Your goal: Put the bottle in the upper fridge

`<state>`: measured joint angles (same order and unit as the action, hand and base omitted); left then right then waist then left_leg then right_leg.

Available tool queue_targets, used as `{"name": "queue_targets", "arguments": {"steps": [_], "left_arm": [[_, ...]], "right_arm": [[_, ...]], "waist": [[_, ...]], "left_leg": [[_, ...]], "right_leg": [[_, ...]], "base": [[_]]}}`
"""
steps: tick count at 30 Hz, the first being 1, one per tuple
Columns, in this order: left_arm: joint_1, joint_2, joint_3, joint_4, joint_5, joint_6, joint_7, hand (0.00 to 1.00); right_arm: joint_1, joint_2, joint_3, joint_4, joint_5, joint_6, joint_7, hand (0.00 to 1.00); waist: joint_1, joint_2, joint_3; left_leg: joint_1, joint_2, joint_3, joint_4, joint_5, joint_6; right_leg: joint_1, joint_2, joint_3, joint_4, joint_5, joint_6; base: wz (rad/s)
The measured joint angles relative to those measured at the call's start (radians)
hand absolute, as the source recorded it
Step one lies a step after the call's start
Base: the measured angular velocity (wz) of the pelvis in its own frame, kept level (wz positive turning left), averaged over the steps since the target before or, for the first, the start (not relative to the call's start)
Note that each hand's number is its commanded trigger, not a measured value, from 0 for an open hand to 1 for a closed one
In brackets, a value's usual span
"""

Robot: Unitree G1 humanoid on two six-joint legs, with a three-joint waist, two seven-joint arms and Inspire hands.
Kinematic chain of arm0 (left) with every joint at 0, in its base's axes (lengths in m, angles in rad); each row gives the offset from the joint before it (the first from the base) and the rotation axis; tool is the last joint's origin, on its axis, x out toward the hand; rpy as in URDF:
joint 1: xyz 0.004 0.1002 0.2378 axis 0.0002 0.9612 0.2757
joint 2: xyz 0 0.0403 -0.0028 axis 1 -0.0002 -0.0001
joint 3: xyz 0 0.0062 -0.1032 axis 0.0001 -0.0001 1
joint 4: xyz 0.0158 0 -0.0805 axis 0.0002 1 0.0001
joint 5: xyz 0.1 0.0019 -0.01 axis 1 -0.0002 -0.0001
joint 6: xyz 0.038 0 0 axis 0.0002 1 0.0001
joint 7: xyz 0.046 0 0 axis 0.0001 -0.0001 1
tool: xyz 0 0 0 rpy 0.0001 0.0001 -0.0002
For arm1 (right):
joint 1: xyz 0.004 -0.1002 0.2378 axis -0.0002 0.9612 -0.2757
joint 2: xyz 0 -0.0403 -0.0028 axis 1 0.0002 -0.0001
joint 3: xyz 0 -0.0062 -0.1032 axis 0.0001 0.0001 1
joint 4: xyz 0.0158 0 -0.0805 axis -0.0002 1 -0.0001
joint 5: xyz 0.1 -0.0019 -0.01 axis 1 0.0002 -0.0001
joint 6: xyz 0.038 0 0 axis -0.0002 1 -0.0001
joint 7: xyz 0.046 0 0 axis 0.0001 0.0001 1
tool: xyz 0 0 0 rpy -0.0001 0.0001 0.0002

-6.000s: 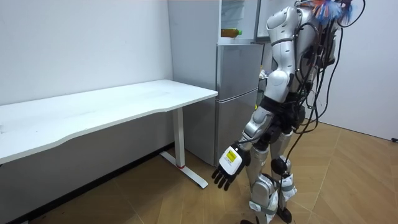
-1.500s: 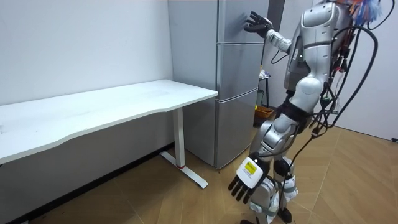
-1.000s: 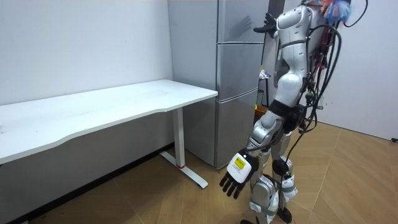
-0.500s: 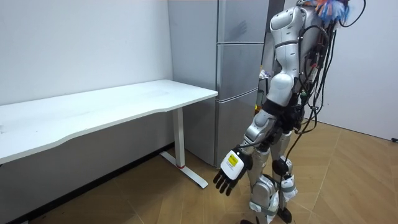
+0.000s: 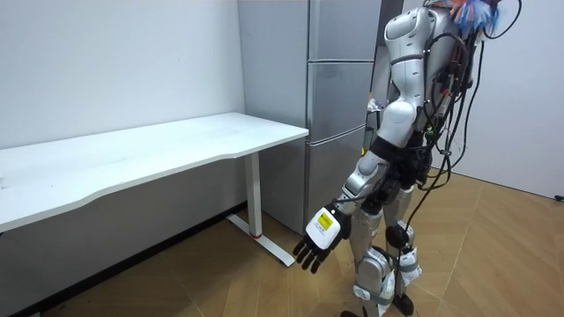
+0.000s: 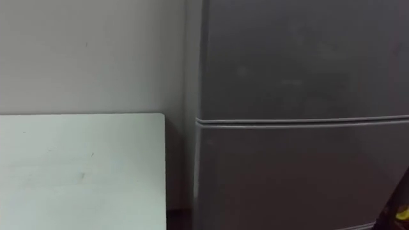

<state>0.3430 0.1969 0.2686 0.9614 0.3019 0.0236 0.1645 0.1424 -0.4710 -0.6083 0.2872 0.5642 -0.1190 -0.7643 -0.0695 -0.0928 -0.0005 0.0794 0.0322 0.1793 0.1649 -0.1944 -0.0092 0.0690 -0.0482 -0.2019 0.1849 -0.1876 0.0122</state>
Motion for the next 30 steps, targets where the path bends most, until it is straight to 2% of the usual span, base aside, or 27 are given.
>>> {"name": "queue_targets", "arguments": {"steps": [2,3,4,5,7,8,9,10,12,15,19,23,26,28,30], "left_arm": [[-0.001,0.000,0.000,-0.017,0.005,-0.001,0.010,0.00],[0.000,0.000,0.001,-0.017,0.006,-0.003,0.023,0.00],[0.000,0.000,0.001,-0.014,0.006,-0.002,0.028,0.00],[0.000,0.000,0.001,-0.014,0.004,-0.002,0.029,0.00],[-0.001,-0.009,0.001,-0.014,-0.001,-0.001,0.028,0.00],[-0.001,-0.013,0.001,-0.014,-0.004,-0.001,0.026,0.00],[0.000,-0.024,0.001,-0.014,-0.005,-0.001,0.022,0.00],[0.004,-0.031,0.001,-0.014,-0.005,-0.001,0.019,0.00],[0.000,-0.030,0.002,-0.013,-0.004,-0.003,0.021,0.00],[-0.001,-0.031,0.000,0.010,-0.007,-0.008,0.026,0.00],[0.003,-0.034,-0.026,0.022,-0.037,-0.007,0.028,0.00],[0.000,-0.035,-0.045,0.041,-0.037,-0.007,0.027,0.00],[0.003,-0.039,-0.046,0.044,-0.037,-0.007,0.028,0.00],[0.000,-0.048,-0.051,0.049,-0.038,-0.008,0.028,0.00],[-0.005,-0.052,-0.057,0.060,-0.038,-0.010,0.028,0.00]], "right_arm": [[0.031,0.017,0.010,0.033,0.010,-0.014,-0.005,0.00],[0.053,0.042,0.020,0.059,0.021,-0.022,-0.003,0.00],[0.074,0.069,0.034,0.109,0.022,-0.034,0.004,0.00],[0.082,0.086,0.038,0.140,0.024,-0.035,0.011,0.00],[0.091,0.155,0.039,0.255,0.053,-0.026,0.028,0.00],[0.092,0.167,0.039,0.273,0.060,-0.019,0.030,0.00],[0.095,0.183,0.039,0.302,0.060,-0.010,0.040,0.00],[0.098,0.194,0.040,0.320,0.060,-0.010,0.050,0.00],[0.106,0.200,0.074,0.364,0.055,-0.010,0.059,0.00],[0.109,0.223,0.131,0.428,0.021,-0.010,0.082,0.00],[0.114,0.244,0.235,0.524,-0.034,-0.009,0.107,0.00],[0.115,0.258,0.296,0.567,-0.108,-0.008,0.147,0.00],[0.123,0.279,0.332,0.591,-0.146,-0.008,0.185,0.00],[0.121,0.282,0.362,0.637,-0.148,-0.008,0.224,0.00],[0.121,0.283,0.383,0.667,-0.180,-0.002,0.256,0.00]], "waist": [[0.006,0.003,0.0026],[0.014,0.000,0.0037],[0.015,0.010,-0.0017],[0.018,0.010,-0.0021],[0.018,0.017,-0.0009],[0.017,0.020,-0.0009],[0.016,0.034,-0.0044],[0.012,0.053,-0.0046],[0.011,0.066,-0.0045],[0.007,0.061,-0.0046],[0.022,0.046,0.0007],[0.024,0.045,0.0007],[0.025,0.051,-0.0010],[0.023,0.063,-0.0064],[0.022,0.072,-0.0059]], "left_leg": [[0.004,0.000,0.000,0.000,-0.002,0.000],[0.007,0.001,0.001,0.000,-0.005,0.000],[0.010,0.003,0.001,0.002,-0.009,-0.001],[0.009,0.003,0.001,0.004,-0.011,-0.001],[0.000,0.004,0.001,0.006,-0.014,-0.001],[-0.001,0.003,0.002,0.006,-0.014,0.000],[-0.001,0.002,0.007,0.005,-0.016,0.001],[0.001,0.000,0.008,0.002,-0.015,0.001],[0.005,-0.002,0.008,0.000,-0.015,0.001],[0.024,-0.002,0.008,0.001,-0.014,0.000],[0.038,-0.004,0.008,0.001,-0.014,0.000],[0.038,-0.003,0.003,0.001,-0.019,0.002],[0.038,-0.003,0.002,0.001,-0.019,0.002],[0.037,-0.004,0.005,0.001,-0.020,0.002],[0.037,-0.004,0.007,0.000,-0.020,0.002]], "right_leg": [[0.006,0.001,0.004,-0.003,0.001,0.001],[0.013,0.002,0.005,-0.007,0.001,0.001],[0.020,0.003,0.000,-0.014,0.001,0.001],[0.020,0.004,-0.002,-0.014,0.001,0.001],[0.013,0.004,0.000,-0.014,0.001,0.001],[0.011,0.003,0.002,-0.014,0.001,0.001],[0.007,0.002,0.006,-0.012,0.000,0.003],[0.005,0.001,0.007,-0.009,-0.001,0.005],[0.003,-0.002,0.007,0.000,-0.006,0.006],[0.017,-0.002,0.007,0.001,-0.011,0.005],[0.026,-0.004,0.012,0.001,-0.021,0.008],[0.026,-0.004,0.010,0.002,-0.020,0.008],[0.026,-0.004,0.010,0.002,-0.018,0.008],[0.026,-0.004,0.010,0.001,-0.017,0.008],[0.029,-0.004,0.011,0.001,-0.018,0.009]], "base": [[0.00],[0.00],[0.00],[0.00],[0.00],[-0.08],[-0.09],[-0.08],[-0.02],[-0.01],[0.00],[0.00],[0.00],[0.00],[0.00]]}}
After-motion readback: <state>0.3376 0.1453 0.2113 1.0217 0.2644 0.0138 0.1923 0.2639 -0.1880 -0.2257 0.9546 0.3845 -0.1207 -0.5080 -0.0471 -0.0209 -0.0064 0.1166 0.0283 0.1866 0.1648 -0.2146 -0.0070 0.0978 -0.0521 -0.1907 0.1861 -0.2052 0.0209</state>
